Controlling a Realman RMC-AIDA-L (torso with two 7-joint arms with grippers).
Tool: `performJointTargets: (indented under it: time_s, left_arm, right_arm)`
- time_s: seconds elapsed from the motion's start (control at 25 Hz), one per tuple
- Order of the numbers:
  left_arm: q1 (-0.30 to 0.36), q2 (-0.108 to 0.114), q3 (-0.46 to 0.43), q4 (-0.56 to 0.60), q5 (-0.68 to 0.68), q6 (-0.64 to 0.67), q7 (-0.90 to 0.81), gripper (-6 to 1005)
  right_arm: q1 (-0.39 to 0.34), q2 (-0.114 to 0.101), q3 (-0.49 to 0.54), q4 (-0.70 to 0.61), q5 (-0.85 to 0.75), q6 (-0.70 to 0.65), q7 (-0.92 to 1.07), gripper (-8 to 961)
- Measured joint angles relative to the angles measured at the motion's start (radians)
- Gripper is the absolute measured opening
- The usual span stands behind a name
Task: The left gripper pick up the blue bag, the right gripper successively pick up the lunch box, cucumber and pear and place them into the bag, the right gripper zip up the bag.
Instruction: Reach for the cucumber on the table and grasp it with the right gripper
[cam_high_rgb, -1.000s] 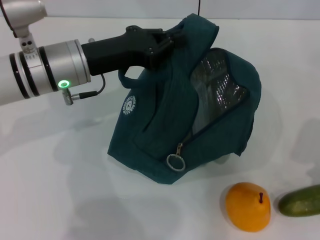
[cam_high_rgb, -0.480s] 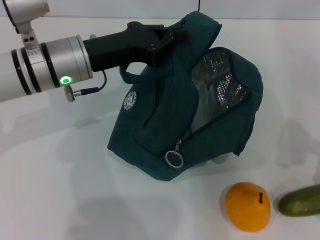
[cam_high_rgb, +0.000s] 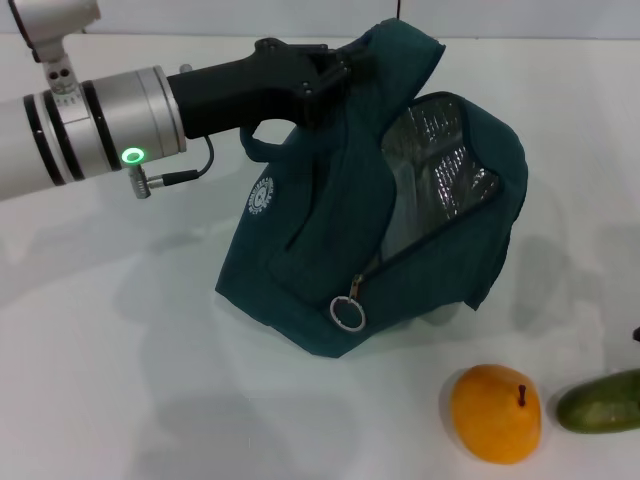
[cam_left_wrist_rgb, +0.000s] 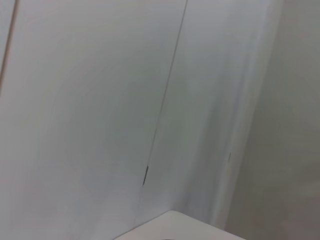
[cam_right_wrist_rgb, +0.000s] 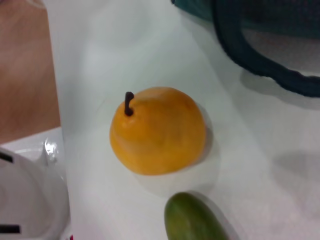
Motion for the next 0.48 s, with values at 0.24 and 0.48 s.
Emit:
performJointTargets:
  time_s: [0.24, 0.48]
  left_arm:
    - [0.000, 0.002, -0.001, 0.000, -0.003, -0.002, 0.000, 40]
    - [-0.001, 0.003, -0.003, 0.000, -0.006, -0.002, 0.000, 39]
  right_arm:
    - [0.017, 0.001, -0.080, 0.024, -0.024, 0.022, 0.004, 737]
    - [0.042, 0.003, -0.148, 0.061, -0.044, 0.043, 0.017, 737]
